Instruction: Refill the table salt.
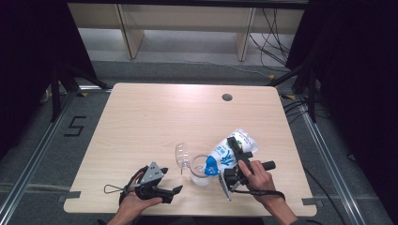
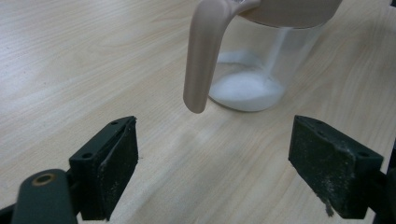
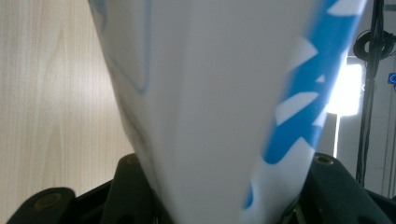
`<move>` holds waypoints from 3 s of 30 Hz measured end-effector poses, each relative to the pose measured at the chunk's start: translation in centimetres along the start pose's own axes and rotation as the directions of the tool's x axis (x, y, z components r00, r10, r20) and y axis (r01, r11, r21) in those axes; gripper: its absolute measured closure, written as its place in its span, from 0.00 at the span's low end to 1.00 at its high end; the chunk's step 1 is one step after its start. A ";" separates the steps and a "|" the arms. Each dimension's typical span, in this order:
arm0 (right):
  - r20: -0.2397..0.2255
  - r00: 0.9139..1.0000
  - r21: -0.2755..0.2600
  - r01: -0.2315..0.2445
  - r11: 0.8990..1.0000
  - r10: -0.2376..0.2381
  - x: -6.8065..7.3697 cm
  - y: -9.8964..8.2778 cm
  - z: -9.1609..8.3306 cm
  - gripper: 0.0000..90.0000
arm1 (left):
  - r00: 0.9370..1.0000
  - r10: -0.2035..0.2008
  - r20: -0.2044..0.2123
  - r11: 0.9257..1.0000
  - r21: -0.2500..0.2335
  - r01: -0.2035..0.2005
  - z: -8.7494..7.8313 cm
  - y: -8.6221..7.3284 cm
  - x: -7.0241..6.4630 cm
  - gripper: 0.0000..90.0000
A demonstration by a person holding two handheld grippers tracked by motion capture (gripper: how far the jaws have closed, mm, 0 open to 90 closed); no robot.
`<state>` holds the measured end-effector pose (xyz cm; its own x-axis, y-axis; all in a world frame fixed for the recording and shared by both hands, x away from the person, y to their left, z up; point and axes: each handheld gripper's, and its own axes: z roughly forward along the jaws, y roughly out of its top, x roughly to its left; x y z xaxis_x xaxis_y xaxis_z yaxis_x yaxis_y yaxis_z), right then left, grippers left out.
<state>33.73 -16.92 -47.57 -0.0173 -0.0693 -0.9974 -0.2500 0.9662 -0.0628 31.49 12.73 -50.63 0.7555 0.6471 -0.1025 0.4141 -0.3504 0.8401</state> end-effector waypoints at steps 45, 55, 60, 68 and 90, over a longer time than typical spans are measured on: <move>-0.022 1.000 0.027 0.010 1.000 -0.009 -0.1 0.1 -0.2 0.63 | 0.994 0.072 -0.080 0.996 -0.053 -0.077 1.6 1.0 0.2 0.53; -0.006 1.000 0.021 -0.010 1.000 0.010 0.1 0.1 -0.1 0.63 | 0.991 0.116 -0.061 0.990 -0.073 -0.120 2.1 1.3 -0.1 0.64; -0.012 0.999 0.010 0.031 0.999 -0.031 -0.1 0.1 -0.1 0.63 | 0.988 0.140 -0.071 0.988 -0.054 -0.144 2.4 1.4 -0.3 0.67; -0.018 0.999 0.012 0.026 1.000 -0.026 -0.1 0.1 -0.1 0.63 | 0.987 0.143 -0.074 0.987 -0.067 -0.148 2.6 1.4 -0.3 0.76; -0.012 0.999 0.007 0.044 0.999 -0.044 -0.2 0.1 -0.1 0.64 | 0.987 0.142 -0.077 0.987 -0.072 -0.147 2.5 1.5 -0.3 0.83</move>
<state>33.63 -16.86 -47.38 -0.0183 -0.1149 -0.9932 -0.2439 0.9639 -0.1070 33.20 10.32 -50.72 0.7650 0.6413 0.0591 0.2609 -0.3925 0.8820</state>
